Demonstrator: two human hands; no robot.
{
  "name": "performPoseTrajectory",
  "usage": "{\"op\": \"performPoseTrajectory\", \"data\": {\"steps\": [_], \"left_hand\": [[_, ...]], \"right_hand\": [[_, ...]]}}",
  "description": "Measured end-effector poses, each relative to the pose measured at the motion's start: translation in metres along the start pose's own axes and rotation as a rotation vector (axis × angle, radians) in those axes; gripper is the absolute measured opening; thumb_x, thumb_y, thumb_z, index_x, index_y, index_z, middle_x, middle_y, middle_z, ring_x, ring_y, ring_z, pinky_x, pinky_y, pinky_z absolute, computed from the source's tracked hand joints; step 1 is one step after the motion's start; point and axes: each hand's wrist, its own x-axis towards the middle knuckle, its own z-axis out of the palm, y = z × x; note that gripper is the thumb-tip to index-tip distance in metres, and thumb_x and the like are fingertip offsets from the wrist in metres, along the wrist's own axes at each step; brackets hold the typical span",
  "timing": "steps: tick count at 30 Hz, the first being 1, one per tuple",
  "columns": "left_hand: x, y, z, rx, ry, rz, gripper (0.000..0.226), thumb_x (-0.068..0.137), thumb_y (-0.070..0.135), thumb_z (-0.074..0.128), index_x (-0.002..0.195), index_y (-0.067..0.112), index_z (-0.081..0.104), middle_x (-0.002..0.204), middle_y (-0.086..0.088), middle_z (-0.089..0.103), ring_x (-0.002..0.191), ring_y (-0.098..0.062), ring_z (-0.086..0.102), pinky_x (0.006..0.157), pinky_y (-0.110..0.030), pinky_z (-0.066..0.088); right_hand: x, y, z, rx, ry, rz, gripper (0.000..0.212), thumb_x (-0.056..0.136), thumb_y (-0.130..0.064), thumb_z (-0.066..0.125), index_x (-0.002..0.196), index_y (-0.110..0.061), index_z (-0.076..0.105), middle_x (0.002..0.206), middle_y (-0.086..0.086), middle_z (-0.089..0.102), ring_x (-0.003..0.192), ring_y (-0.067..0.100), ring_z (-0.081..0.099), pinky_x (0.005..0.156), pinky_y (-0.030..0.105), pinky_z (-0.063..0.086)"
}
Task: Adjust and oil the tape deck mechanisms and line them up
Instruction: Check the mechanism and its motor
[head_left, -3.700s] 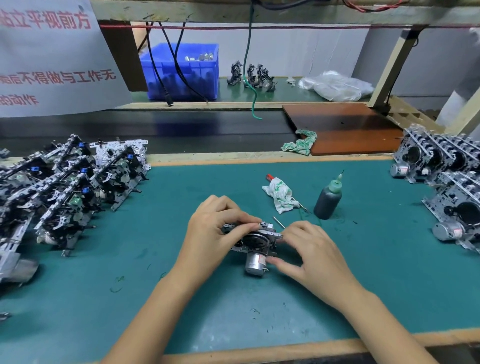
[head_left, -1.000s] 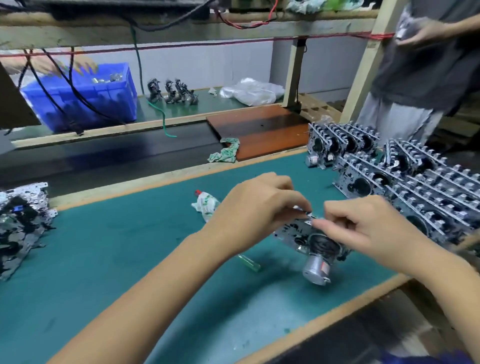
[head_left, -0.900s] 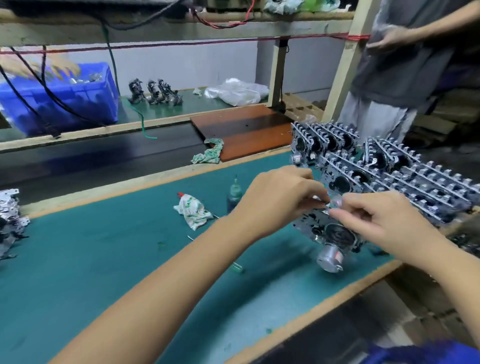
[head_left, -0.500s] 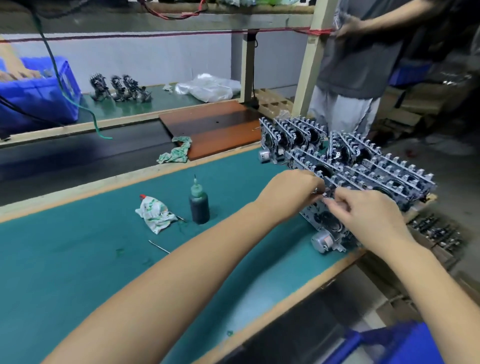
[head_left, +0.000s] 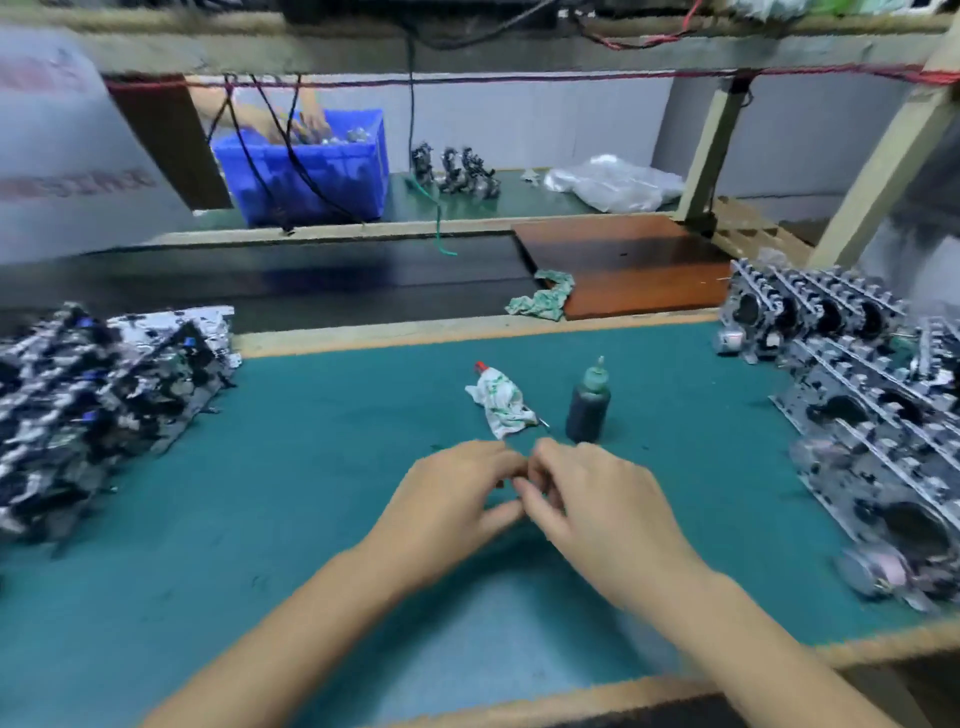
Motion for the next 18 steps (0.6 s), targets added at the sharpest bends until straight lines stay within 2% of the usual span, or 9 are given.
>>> {"op": "performPoseTrajectory", "data": {"steps": [2,4,6,8,10,13,14,16,18], "left_hand": [[-0.045,-0.029,-0.020,0.079,0.020,-0.145,0.015,0.085,0.028,0.057,0.092,0.020,0.067,0.079,0.007,0.062,0.077,-0.012,0.058,0.066,-0.029,0.046],[-0.086,-0.051,-0.043,0.199,0.087,-0.234,0.017,0.081,0.035,0.056,0.080,0.021,0.066,0.066,0.012,0.058,0.063,-0.010,0.058,0.053,-0.022,0.042],[-0.121,-0.068,-0.066,0.304,0.069,-0.390,0.012,0.083,0.034,0.065,0.086,0.023,0.065,0.071,0.014,0.056,0.071,-0.010,0.062,0.055,-0.022,0.044],[-0.154,-0.083,-0.091,0.409,0.119,-0.480,0.023,0.070,0.023,0.083,0.087,0.018,0.069,0.073,0.007,0.063,0.071,-0.019,0.066,0.053,-0.031,0.052],[-0.179,-0.097,-0.114,0.526,0.244,-0.552,0.030,0.061,0.016,0.089,0.086,0.012,0.072,0.074,-0.001,0.067,0.068,-0.024,0.067,0.051,-0.035,0.055],[-0.198,-0.116,-0.147,0.596,0.414,-0.713,0.027,0.073,0.021,0.080,0.096,0.009,0.071,0.086,-0.009,0.067,0.080,-0.032,0.065,0.059,-0.039,0.053],[-0.199,-0.124,-0.153,0.598,0.444,-0.763,0.029,0.078,0.029,0.075,0.100,0.010,0.070,0.090,-0.009,0.067,0.084,-0.032,0.064,0.062,-0.039,0.052],[-0.192,-0.137,-0.160,0.570,0.423,-0.849,0.035,0.084,0.043,0.065,0.104,0.014,0.068,0.094,-0.010,0.068,0.088,-0.032,0.063,0.067,-0.040,0.049],[-0.179,-0.150,-0.159,0.568,0.331,-0.933,0.040,0.088,0.052,0.057,0.103,0.016,0.067,0.091,-0.011,0.068,0.086,-0.033,0.064,0.067,-0.038,0.048]], "right_hand": [[0.021,-0.042,0.027,0.064,-0.074,-0.169,0.020,0.096,-0.041,0.040,0.091,-0.023,0.047,0.092,-0.006,0.053,0.099,0.017,0.048,0.066,0.028,0.029],[0.041,-0.083,0.047,0.083,-0.139,-0.324,0.026,0.099,-0.037,0.037,0.102,-0.017,0.052,0.104,0.001,0.054,0.105,0.020,0.044,0.076,0.030,0.034],[0.058,-0.124,0.064,0.095,-0.189,-0.457,0.027,0.100,-0.034,0.036,0.108,-0.013,0.052,0.109,0.005,0.054,0.107,0.022,0.043,0.084,0.033,0.034],[0.074,-0.166,0.078,0.100,-0.148,-0.583,0.023,0.099,-0.028,0.039,0.110,-0.012,0.051,0.110,0.006,0.053,0.107,0.024,0.043,0.084,0.035,0.035],[0.094,-0.204,0.089,0.027,-0.040,-0.699,0.024,0.096,-0.016,0.034,0.115,-0.012,0.049,0.111,0.006,0.052,0.107,0.025,0.045,0.080,0.036,0.037],[0.129,-0.247,0.094,-0.054,0.105,-0.792,0.059,0.084,-0.015,0.006,0.129,-0.015,0.044,0.123,0.005,0.050,0.113,0.025,0.044,0.083,0.035,0.038],[0.141,-0.257,0.097,-0.094,0.117,-0.815,0.061,0.085,-0.016,0.004,0.133,-0.017,0.041,0.128,0.004,0.048,0.117,0.024,0.042,0.087,0.035,0.037],[0.164,-0.268,0.105,-0.194,0.103,-0.864,0.045,0.094,-0.016,0.018,0.132,-0.020,0.042,0.129,0.000,0.049,0.122,0.022,0.040,0.091,0.033,0.033],[0.180,-0.273,0.107,-0.291,0.065,-0.936,0.029,0.096,-0.015,0.035,0.122,-0.019,0.048,0.123,-0.002,0.055,0.120,0.020,0.043,0.089,0.031,0.035]]}}
